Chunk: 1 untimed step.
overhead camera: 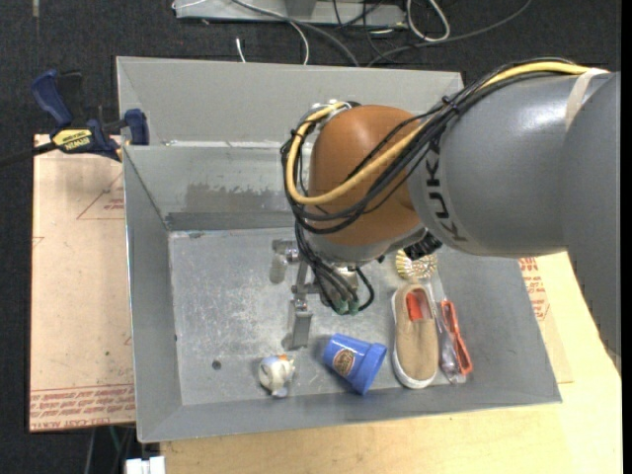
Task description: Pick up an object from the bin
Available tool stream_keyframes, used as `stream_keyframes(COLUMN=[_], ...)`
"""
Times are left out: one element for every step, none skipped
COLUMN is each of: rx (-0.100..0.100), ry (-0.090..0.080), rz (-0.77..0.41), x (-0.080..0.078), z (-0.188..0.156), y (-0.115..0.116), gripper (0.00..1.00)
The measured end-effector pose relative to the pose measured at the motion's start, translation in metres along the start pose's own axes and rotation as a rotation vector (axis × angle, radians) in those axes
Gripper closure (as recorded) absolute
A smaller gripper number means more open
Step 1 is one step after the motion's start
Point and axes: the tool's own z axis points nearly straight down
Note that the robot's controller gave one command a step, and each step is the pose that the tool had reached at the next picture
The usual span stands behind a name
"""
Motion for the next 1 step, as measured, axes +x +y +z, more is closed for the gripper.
stream_keyframes(rx=[-0.001], ry=[-0.007], rz=[0.003], x=[-0.0019], z=[-0.0041], y=[-0.0007], gripper=[0.00])
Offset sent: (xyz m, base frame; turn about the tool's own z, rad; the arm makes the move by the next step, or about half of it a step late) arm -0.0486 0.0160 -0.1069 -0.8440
